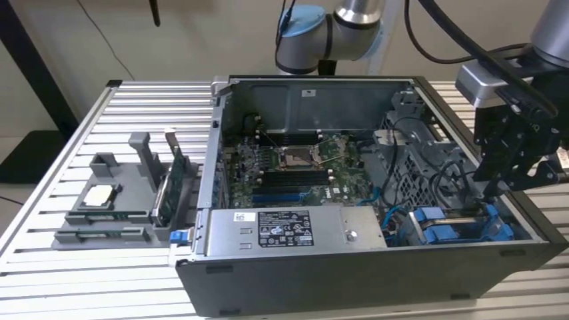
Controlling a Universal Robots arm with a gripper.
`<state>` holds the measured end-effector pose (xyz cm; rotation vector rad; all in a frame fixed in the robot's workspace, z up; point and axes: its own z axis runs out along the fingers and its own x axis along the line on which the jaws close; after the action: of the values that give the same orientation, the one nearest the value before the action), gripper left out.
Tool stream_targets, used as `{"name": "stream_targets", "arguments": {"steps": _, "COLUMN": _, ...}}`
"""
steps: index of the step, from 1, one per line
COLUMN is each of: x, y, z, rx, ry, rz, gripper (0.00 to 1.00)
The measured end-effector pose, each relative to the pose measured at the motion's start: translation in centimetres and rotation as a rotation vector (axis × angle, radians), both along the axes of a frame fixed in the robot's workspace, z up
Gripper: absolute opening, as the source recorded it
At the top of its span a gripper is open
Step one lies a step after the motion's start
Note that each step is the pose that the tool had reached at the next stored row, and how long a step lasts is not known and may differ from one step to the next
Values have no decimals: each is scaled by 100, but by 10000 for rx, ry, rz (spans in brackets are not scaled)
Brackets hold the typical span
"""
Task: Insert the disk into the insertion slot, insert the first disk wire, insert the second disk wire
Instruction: 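Insert the second disk wire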
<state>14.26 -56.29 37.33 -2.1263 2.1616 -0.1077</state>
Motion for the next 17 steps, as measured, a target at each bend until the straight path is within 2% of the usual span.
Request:
{"name": "stream_targets", "arguments": {"steps": 4, "x": 25, "y": 0, "z": 1, "rx": -2, "ry": 20, "rz": -1, "gripper": 33}}
{"name": "stream_targets", "arguments": {"steps": 8, "x": 62, "y": 0, "z": 0, "rx": 0, "ry": 101, "rz": 0, "gripper": 33}}
{"name": "stream_targets", "arguments": {"steps": 13, "x": 120, "y": 0, "z": 0, "rx": 0, "ry": 242, "rz": 0, "gripper": 33}}
{"name": "stream_targets", "arguments": {"steps": 17, "x": 159, "y": 2, "z": 0, "rx": -1, "ry": 415, "rz": 0, "gripper": 33}}
